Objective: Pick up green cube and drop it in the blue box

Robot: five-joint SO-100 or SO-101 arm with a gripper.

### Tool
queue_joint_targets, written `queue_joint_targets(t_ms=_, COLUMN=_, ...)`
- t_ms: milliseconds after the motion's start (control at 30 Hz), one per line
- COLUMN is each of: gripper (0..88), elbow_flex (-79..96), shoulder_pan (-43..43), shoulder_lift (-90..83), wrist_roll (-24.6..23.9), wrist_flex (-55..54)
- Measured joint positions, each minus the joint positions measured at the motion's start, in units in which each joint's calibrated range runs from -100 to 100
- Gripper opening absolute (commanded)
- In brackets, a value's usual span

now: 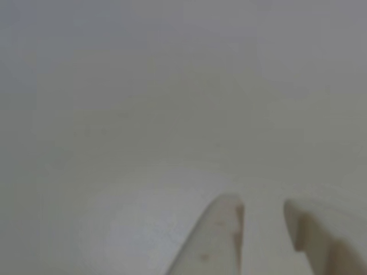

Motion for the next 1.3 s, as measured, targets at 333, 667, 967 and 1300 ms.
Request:
queue_joint_targets(t_ms=333, gripper=2.5, elbow_flex=0.0, shoulder_pan=0.0, shoulder_lift=0.0, wrist_roll=0.0, wrist_flex=0.0)
queue_joint_targets(t_ms=667, gripper=2.4, elbow_flex=0.0, shoulder_pan=-2.99, shoulder_lift=0.0, wrist_roll=0.05, wrist_flex=0.0)
queue_joint_targets(t_ms=967, gripper=2.4, elbow_flex=0.0, shoulder_pan=-12.8, shoulder_lift=0.0, wrist_roll=0.0, wrist_flex=0.0)
queue_joint_targets(t_ms=1300, gripper=2.4, elbow_flex=0.0, shoulder_pan=-22.75, shoulder_lift=0.0, wrist_roll=0.0, wrist_flex=0.0)
